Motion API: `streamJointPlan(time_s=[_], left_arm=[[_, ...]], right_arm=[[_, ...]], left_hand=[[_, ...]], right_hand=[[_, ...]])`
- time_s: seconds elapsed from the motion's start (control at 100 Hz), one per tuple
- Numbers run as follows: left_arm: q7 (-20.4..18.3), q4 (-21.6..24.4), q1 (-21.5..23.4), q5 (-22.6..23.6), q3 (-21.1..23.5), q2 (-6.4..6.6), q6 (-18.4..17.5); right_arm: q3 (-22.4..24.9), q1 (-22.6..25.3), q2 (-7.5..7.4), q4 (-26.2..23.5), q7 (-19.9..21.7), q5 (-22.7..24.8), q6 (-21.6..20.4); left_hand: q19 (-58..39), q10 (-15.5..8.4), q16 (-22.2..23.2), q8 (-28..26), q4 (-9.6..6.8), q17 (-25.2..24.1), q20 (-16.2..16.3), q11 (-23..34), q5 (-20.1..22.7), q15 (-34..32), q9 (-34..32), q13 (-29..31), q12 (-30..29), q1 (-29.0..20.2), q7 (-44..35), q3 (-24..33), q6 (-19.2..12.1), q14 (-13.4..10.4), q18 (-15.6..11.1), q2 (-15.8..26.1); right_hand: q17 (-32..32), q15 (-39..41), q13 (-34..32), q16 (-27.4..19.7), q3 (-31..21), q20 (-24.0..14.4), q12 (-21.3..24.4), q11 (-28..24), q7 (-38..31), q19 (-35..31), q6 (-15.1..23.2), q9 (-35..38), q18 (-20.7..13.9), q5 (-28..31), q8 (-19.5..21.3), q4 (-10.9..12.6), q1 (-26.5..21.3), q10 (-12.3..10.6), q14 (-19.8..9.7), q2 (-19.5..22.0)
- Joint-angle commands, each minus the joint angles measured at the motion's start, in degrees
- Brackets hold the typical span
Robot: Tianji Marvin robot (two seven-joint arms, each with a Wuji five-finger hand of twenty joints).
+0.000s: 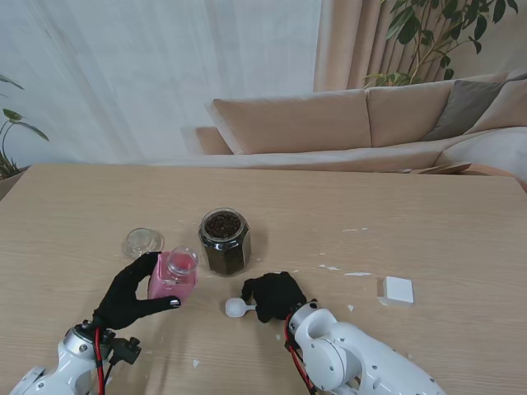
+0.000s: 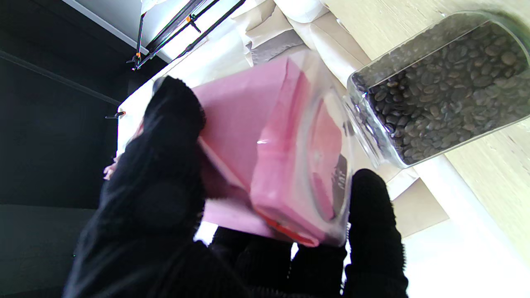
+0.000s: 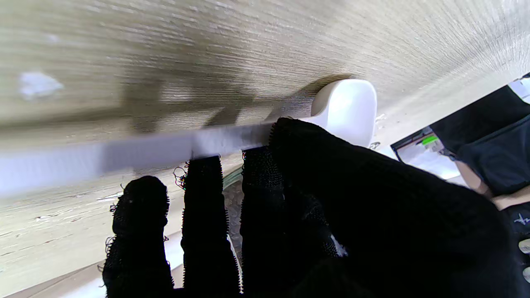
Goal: Portion coffee beans from the glass jar into the coffee jar
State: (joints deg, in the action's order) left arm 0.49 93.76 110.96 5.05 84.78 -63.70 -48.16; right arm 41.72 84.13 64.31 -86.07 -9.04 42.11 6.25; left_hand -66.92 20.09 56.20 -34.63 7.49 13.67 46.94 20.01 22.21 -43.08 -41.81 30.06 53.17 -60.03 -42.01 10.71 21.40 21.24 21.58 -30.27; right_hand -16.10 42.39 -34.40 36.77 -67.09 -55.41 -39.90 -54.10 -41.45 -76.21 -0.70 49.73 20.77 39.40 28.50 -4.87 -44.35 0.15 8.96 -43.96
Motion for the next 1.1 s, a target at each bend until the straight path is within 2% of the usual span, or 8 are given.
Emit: streamJointPlan(time_s=[0.0, 0.23, 0.53, 0.65, 0.68, 0.74, 0.95, 1.09], left_arm=[[-0.7, 0.24, 0.27, 0.05, 0.06, -0.33, -0.36], [-0.69, 0.21, 0.27, 0.0, 0.09, -0.33, -0.41], [-0.58, 0.15, 0.27, -0.03, 0.26, -0.37, -0.57], [-0.56, 0.16, 0.27, -0.11, 0.3, -0.38, -0.61], [-0.57, 0.16, 0.27, -0.15, 0.31, -0.38, -0.62], [-0.57, 0.15, 0.25, -0.2, 0.34, -0.38, -0.65], [-0.61, 0.14, 0.28, -0.41, 0.46, -0.38, -0.79], [-0.62, 0.12, 0.3, -0.48, 0.51, -0.38, -0.89]], right_arm=[[-0.44, 0.81, -0.16, 0.55, 1.46, 0.65, -0.25], [-0.56, 1.32, -0.78, -0.19, 2.16, 2.66, -0.59], [0.64, 4.01, -0.87, -1.94, 1.04, 3.44, -0.26], [0.88, 4.84, -0.92, -2.54, 0.82, 3.64, -0.04], [0.83, 4.99, -0.89, -2.52, 0.52, 3.78, 0.05], [0.55, 5.14, -0.77, -2.28, -0.47, 4.17, 0.3], [-1.45, 4.58, -0.51, -1.52, -3.3, 6.68, 2.2], [-2.45, 3.88, -0.26, -0.31, -4.58, 7.02, 2.61]], left_hand=[[-0.16, -7.93, 1.2, -3.87, -1.4, -0.02, 0.04, 10.68, 5.17, -0.46, -6.98, 1.48, 4.92, -13.94, -13.2, 18.59, -10.61, -0.92, -0.22, 10.48], [-0.16, -7.9, 1.2, -3.7, -1.4, -0.02, 0.04, 10.64, 5.37, -0.41, -6.96, 1.44, 4.94, -13.94, -13.05, 18.58, -10.64, -0.94, -0.22, 10.52], [-0.16, -7.89, 1.22, -3.62, -1.4, -0.02, 0.04, 10.66, 5.5, -0.37, -7.03, 1.46, 4.99, -13.94, -12.9, 18.66, -10.65, -0.95, -0.22, 10.49], [-0.16, -7.9, 1.23, -3.67, -1.38, -0.02, 0.04, 10.63, 5.46, -0.32, -6.98, 1.41, 5.0, -13.94, -12.88, 18.66, -10.7, -0.92, -0.22, 10.49], [-0.16, -7.9, 1.24, -3.67, -1.38, -0.02, 0.04, 10.62, 5.47, -0.33, -6.96, 1.43, 5.0, -13.94, -12.88, 18.68, -10.65, -0.92, -0.22, 10.47], [-0.16, -7.9, 1.25, -3.68, -1.37, -0.02, 0.04, 10.64, 5.46, -0.35, -7.01, 1.48, 5.02, -13.94, -12.86, 18.68, -10.66, -0.96, -0.22, 10.49], [-0.16, -7.94, 1.26, -3.7, -1.37, -0.02, 0.04, 10.62, 5.47, -0.29, -7.02, 1.41, 5.03, -13.94, -12.84, 18.67, -10.66, -0.92, -0.22, 10.48], [-0.16, -7.94, 1.26, -3.69, -1.37, -0.02, 0.04, 10.59, 5.48, -0.28, -6.97, 1.45, 5.02, -13.94, -12.81, 18.65, -10.64, -0.95, -0.22, 10.48]], right_hand=[[1.09, 1.95, -3.1, 1.04, -0.52, -0.82, 1.53, 1.38, 1.46, -1.65, 0.69, -1.76, -0.68, -2.42, 1.44, 1.6, -2.01, -0.12, 2.16, -0.09], [4.79, -1.67, 2.54, -1.3, -1.03, -0.48, 11.22, 11.44, 5.45, -0.29, 0.24, -4.4, -3.01, -7.58, 3.26, 3.03, 1.22, 0.91, 2.0, -0.68], [5.66, -4.8, 3.95, -3.84, -2.94, -0.81, 18.45, 13.78, 7.53, -0.2, -1.1, -3.55, -3.11, -8.15, 3.32, 7.13, 6.11, 1.91, 2.82, 3.03], [6.1, -5.93, 4.21, -4.7, 1.3, -0.79, 19.25, 14.33, 8.49, -0.09, -1.41, -4.63, -2.96, -8.86, 2.78, 9.0, 10.29, 2.33, 3.11, 4.9], [6.2, -5.96, 4.28, -4.73, 2.98, -0.8, 19.18, 14.19, 8.57, -0.05, -1.53, -4.78, -2.9, -8.98, 2.76, 8.31, 10.85, 2.32, 3.12, 4.42], [6.46, -5.47, 4.73, -4.36, 7.13, -1.01, 18.35, 12.45, 8.39, -0.19, -1.94, -5.78, -3.12, -9.43, 3.15, 2.87, 11.48, 1.66, 3.06, 1.47], [5.48, -3.97, 3.45, -3.66, 6.89, -1.31, 16.55, 8.92, 5.44, -0.69, -0.69, -3.46, -3.22, -8.05, 5.57, 0.62, 7.05, -1.22, 2.38, -3.97], [4.35, -3.47, 2.02, -3.71, 7.09, -1.25, 16.83, 8.9, 4.03, -1.12, 0.15, 1.48, -3.82, -6.75, 6.75, -4.47, 3.11, -3.84, 1.58, -6.84]])
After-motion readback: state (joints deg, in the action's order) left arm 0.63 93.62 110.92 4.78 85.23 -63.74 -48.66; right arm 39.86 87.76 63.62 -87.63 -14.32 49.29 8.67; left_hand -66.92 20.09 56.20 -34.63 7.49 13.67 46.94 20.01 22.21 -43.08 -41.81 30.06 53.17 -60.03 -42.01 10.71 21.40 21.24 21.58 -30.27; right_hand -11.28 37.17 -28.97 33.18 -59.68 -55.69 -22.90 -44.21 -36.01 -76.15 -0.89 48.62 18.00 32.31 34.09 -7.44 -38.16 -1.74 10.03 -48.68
